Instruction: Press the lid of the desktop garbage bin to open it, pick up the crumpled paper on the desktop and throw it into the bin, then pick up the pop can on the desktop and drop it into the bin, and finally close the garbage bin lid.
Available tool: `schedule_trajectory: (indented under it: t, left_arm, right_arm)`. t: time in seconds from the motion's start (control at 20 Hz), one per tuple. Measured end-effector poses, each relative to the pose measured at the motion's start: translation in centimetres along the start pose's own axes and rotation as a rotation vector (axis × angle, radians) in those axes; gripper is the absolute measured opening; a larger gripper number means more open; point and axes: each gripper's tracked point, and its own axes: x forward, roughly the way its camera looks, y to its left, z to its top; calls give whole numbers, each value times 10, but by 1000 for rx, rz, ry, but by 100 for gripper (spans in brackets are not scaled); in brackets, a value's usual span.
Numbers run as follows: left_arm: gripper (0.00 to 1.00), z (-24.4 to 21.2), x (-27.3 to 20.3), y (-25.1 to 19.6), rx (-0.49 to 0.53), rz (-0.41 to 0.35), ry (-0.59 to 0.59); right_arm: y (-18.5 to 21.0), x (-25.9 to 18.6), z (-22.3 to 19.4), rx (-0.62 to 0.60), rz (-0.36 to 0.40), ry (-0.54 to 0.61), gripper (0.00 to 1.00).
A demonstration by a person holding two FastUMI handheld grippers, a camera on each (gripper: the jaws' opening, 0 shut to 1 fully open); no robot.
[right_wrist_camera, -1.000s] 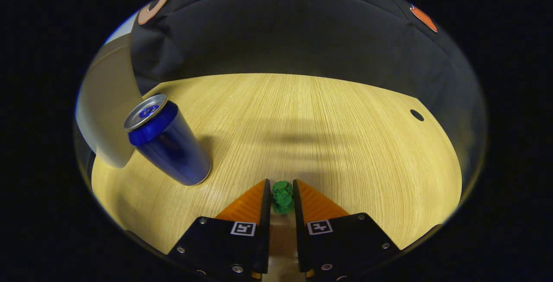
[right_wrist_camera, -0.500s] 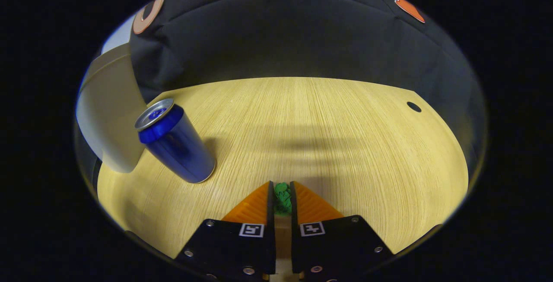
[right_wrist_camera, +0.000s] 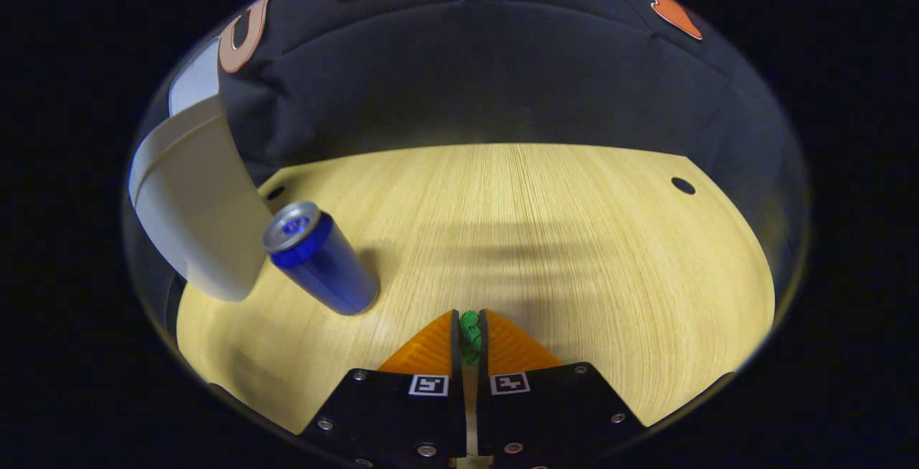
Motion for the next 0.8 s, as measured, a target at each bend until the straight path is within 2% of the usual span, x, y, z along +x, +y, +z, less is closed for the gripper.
schedule_trajectory:
  t: [0.2, 0.4, 0.5, 0.6, 0.7, 0.8]
  left_arm:
    - [92, 6, -6, 6, -25, 7, -24]
    - [92, 17, -17, 25, -43, 39, -61]
    - [92, 19, -25, 40, -57, 66, -76]
    - [92, 21, -35, 58, -76, 100, -89]
    - [92, 18, -44, 78, -91, 141, -94]
    - [92, 17, -57, 101, -94, 196, -101]
  right_arm:
    - [46, -58, 95, -4, 96, -193, 6]
    - [99, -133, 176, -42, 237, -327, 6]
    - [139, -152, 198, -81, 326, -365, 6]
    - [198, -161, 212, -127, 404, -377, 6]
    - [245, -157, 208, -159, 473, -339, 6]
    - [288, -141, 203, -182, 509, -317, 6]
